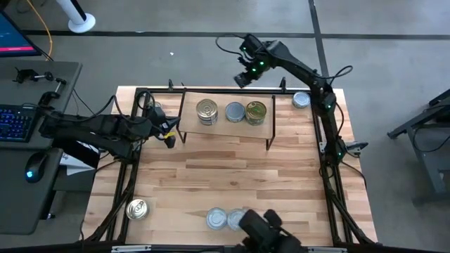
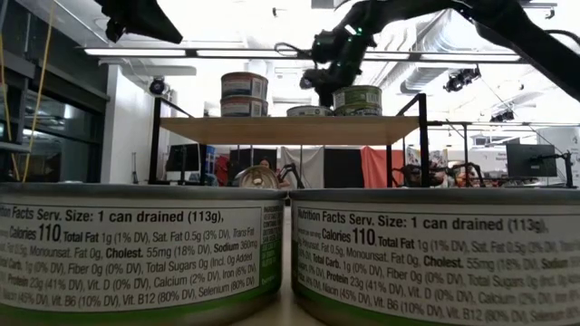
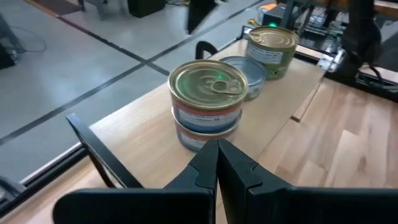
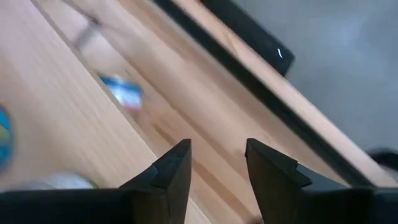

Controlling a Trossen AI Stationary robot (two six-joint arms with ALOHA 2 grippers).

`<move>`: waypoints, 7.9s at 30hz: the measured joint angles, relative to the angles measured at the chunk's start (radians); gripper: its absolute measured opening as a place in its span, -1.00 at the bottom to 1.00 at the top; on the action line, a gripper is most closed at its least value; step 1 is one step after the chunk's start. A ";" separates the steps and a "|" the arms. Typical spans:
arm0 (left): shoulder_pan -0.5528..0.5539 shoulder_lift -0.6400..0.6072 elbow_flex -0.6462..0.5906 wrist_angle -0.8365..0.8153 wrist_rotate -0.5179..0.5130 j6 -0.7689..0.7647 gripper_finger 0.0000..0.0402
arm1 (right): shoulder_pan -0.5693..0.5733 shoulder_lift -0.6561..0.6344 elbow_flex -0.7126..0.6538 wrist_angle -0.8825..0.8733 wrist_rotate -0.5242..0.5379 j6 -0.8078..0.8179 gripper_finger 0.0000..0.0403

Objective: Stack canned seafood by type on shelf
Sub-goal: Stack the blue-pink tuna can on top of the blue-pink tuna can on the shelf

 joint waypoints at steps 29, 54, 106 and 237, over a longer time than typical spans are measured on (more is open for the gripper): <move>0.040 0.241 -0.103 0.453 0.128 -0.109 -1.00 | -0.009 -0.222 -0.550 0.075 -0.034 -0.201 -1.00; -0.017 -0.180 -0.102 0.457 0.074 0.069 -1.00 | 0.322 -0.219 -0.563 0.368 -0.127 -0.244 -1.00; -0.015 -0.163 -0.102 0.326 -0.051 -0.281 -1.00 | 0.171 0.131 -0.265 0.531 -0.222 -0.653 0.19; -0.016 -0.163 -0.102 0.225 0.006 -0.227 -1.00 | 0.134 0.172 -0.267 0.612 -0.211 -0.435 -1.00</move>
